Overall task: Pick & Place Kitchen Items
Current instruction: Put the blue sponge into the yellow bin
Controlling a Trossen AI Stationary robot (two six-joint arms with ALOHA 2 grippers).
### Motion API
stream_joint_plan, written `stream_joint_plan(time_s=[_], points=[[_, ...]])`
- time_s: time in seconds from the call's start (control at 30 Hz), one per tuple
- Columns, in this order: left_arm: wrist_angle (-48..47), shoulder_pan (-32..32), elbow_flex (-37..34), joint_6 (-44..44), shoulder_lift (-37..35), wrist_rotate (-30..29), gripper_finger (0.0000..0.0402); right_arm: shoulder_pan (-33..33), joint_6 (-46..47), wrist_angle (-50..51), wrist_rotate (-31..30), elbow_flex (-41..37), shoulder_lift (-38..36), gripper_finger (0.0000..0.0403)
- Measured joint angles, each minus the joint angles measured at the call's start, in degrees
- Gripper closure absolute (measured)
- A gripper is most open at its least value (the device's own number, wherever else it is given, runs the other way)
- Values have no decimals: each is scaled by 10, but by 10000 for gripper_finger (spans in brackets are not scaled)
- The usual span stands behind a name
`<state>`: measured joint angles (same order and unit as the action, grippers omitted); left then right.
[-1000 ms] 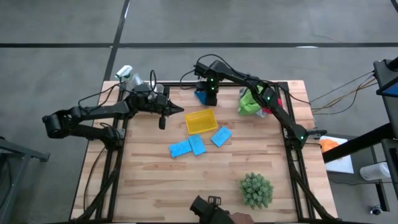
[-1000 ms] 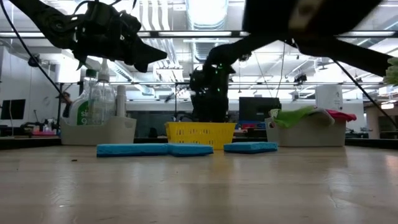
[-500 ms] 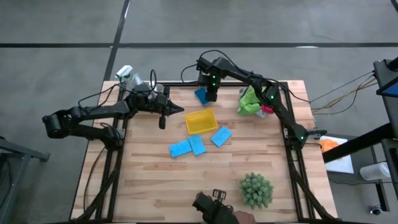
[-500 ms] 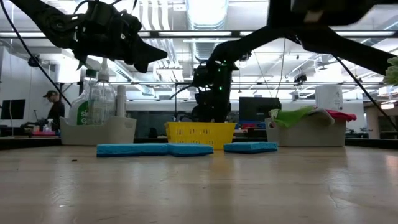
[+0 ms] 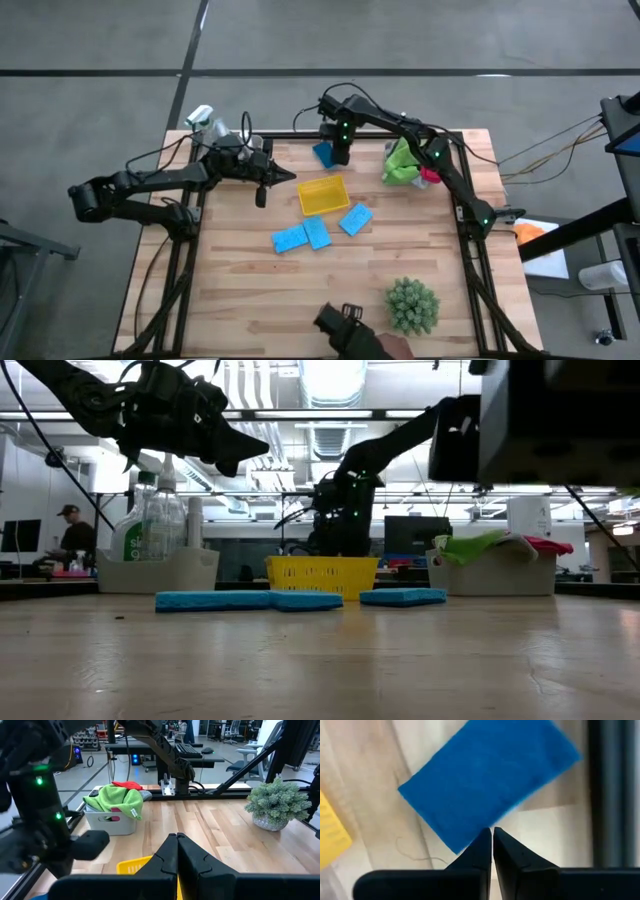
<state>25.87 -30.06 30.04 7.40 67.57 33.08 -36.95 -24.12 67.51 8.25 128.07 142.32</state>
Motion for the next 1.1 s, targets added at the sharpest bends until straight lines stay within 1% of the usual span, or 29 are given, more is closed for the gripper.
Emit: stream_joint_plan(time_s=[0.13,0.3,0.33,0.37,0.53,0.63,0.8,0.87,0.93,1.0,1.03,1.07,1.1], points=[[0,0,0,0,0,0,401,0,-23,6,32,0,6,385],[0,0,0,-5,0,-5,401,2,-15,1,36,36,-2,385],[0,0,0,-5,0,-7,401,2,-13,-4,41,43,-7,385],[0,0,0,-5,0,-8,401,2,-13,-11,59,49,-11,385],[0,0,0,-6,0,-9,401,5,-11,-89,229,48,-45,385],[-5,0,0,-9,0,-10,401,11,-10,-142,348,47,-65,385],[-46,0,0,7,0,-17,401,27,-2,-227,533,34,-108,385],[-66,1,-1,14,0,-18,401,40,-1,-265,575,19,-129,385],[-69,2,-3,16,0,-18,401,61,10,-306,581,5,-150,385],[-67,3,-3,16,0,-18,401,88,30,-365,558,-16,-172,385],[-62,3,-3,18,0,-18,401,103,45,-402,536,-24,-181,385],[-55,3,-3,17,0,-18,401,118,63,-441,501,-30,-190,385],[-46,3,-3,17,0,-18,401,133,83,-483,452,-37,-200,385]])
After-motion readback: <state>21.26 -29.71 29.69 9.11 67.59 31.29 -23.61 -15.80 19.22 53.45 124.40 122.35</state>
